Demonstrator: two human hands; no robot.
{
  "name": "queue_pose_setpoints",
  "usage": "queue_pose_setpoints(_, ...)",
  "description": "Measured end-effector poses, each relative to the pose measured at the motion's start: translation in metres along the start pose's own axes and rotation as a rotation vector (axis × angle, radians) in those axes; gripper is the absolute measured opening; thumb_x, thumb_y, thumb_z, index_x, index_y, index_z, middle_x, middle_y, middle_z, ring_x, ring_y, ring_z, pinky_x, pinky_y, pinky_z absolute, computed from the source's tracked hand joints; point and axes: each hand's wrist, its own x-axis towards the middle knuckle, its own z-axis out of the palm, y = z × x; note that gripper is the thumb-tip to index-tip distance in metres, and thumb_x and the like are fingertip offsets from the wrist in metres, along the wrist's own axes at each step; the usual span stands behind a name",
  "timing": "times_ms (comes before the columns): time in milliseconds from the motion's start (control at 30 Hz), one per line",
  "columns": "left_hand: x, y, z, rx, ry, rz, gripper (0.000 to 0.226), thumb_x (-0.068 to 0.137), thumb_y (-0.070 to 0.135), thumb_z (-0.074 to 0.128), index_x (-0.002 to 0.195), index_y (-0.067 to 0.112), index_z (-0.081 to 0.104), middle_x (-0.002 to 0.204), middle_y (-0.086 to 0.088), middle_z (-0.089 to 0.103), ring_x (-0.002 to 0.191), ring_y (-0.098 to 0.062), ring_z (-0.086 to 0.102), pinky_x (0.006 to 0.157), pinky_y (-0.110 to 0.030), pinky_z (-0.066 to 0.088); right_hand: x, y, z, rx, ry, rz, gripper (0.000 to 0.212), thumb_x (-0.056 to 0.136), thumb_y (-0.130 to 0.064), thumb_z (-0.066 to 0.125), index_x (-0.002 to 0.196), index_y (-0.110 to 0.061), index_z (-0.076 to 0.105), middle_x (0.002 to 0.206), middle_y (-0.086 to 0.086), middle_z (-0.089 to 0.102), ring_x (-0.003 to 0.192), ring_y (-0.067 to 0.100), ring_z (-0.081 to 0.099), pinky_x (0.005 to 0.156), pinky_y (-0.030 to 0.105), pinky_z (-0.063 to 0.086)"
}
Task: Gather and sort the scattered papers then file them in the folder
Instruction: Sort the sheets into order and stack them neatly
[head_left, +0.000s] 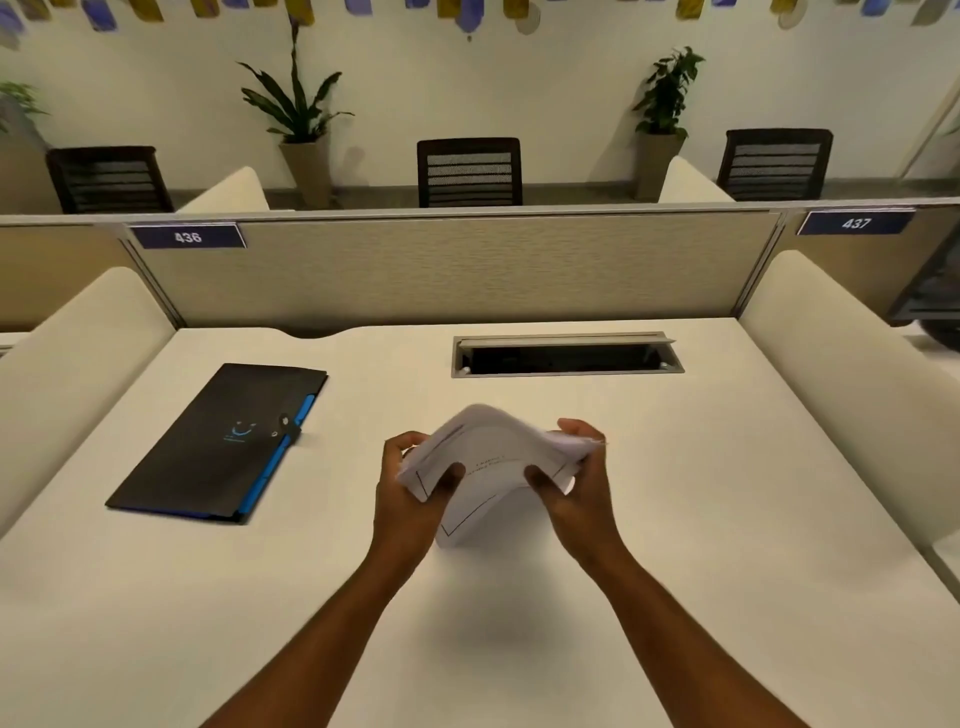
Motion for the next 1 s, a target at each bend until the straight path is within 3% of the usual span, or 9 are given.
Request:
queue_pose_setpoints(133,0.01,0.001,-0.002,-0.039,0.046,0.031,0.039,0.077,0.042,0.075,0.108,0.046,0.052,0.104,0.021,0.066,0.099,0.0,0.064,0.074,-0.018,0.056,0.007,0.007,-0.001,0.041,0.123,0.085,0.053,0.085,0.002,0.077,0.125,-0.017,0.048,0.113,-0.01,0.06,0.105,0.004,0.062,0.083,0.021,0.055)
queue_pose_setpoints(300,0.014,0.009,0.014,-0.066,0.047,-0.038,0.024,0.096,0.024,0.058,0.119,0.033,0.055,0.106,0.01,0.066,0.102,-0.013,0.065,0.073,-0.02,0.058,0.017,0.001,0.005,0.016,0.163,0.049,0.019,0.093,-0.014,0.071,0.11,-0.021,0.062,0.098,-0.01,0.067,0.093,0.011,0.066,0.072,0.015,0.055)
queue_pose_setpoints(367,0.016,0.024,0.019,-0.071,0.105,-0.001,0.023,0.098,0.029,0.053,0.119,0.037,0.052,0.107,0.007,0.064,0.102,-0.015,0.064,0.08,-0.028,0.059,0.023,-0.012,0.007,0.102,0.236,0.053,0.021,0.093,-0.019,0.071,0.111,-0.025,0.063,0.098,-0.007,0.071,0.091,0.007,0.069,0.07,0.018,0.057)
queue_pose_setpoints(500,0.018,0.045,0.017,-0.106,0.122,0.127,0.027,0.095,0.039,0.056,0.108,0.059,0.044,0.108,0.015,0.061,0.102,-0.011,0.063,0.077,-0.026,0.058,0.031,-0.035,0.008,0.155,0.298,-0.037,0.03,0.09,-0.037,0.073,0.115,-0.035,0.056,0.101,-0.014,0.069,0.095,0.007,0.069,0.069,0.018,0.059)
queue_pose_setpoints(600,0.016,0.031,0.013,-0.05,0.04,0.14,0.031,0.094,0.031,0.059,0.114,0.048,0.042,0.113,0.011,0.056,0.106,-0.012,0.059,0.073,-0.018,0.056,0.031,-0.029,0.003,0.095,0.281,-0.03,0.051,0.09,-0.034,0.074,0.131,-0.033,0.043,0.111,-0.022,0.059,0.104,0.004,0.065,0.07,0.018,0.059)
queue_pose_setpoints(700,0.009,0.008,0.019,0.004,-0.082,0.066,0.031,0.097,0.013,0.056,0.11,0.039,0.046,0.111,0.01,0.056,0.108,-0.014,0.057,0.073,-0.014,0.052,0.021,-0.007,0.013,-0.049,0.15,0.136,0.06,0.09,-0.027,0.075,0.138,-0.031,0.037,0.118,-0.012,0.055,0.108,0.012,0.06,0.077,0.024,0.059)
queue_pose_setpoints(833,0.02,0.003,0.012,-0.02,0.008,0.005,0.02,0.097,0.031,0.054,0.107,0.047,0.046,0.109,0.016,0.06,0.103,-0.004,0.06,0.076,-0.018,0.053,0.029,0.004,0.01,0.015,0.245,0.15,0.038,0.092,-0.018,0.072,0.122,-0.028,0.052,0.115,-0.005,0.065,0.11,0.019,0.065,0.07,0.015,0.058)
queue_pose_setpoints(900,0.021,0.004,0.012,-0.022,-0.02,-0.006,0.022,0.093,0.038,0.057,0.108,0.05,0.045,0.11,0.02,0.06,0.102,0.002,0.06,0.075,-0.017,0.053,0.031,0.003,0.009,0.028,0.263,0.138,0.043,0.088,-0.019,0.077,0.123,-0.024,0.052,0.116,-0.003,0.066,0.109,0.018,0.065,0.072,0.016,0.058)
queue_pose_setpoints(1000,0.024,0.004,0.017,0.01,-0.046,-0.026,0.031,0.096,0.028,0.056,0.118,0.044,0.042,0.114,0.019,0.055,0.103,-0.002,0.058,0.072,-0.016,0.054,0.028,0.003,0.014,-0.037,0.132,0.111,0.056,0.084,-0.021,0.082,0.128,-0.028,0.048,0.114,-0.013,0.06,0.108,0.015,0.063,0.078,0.022,0.06)
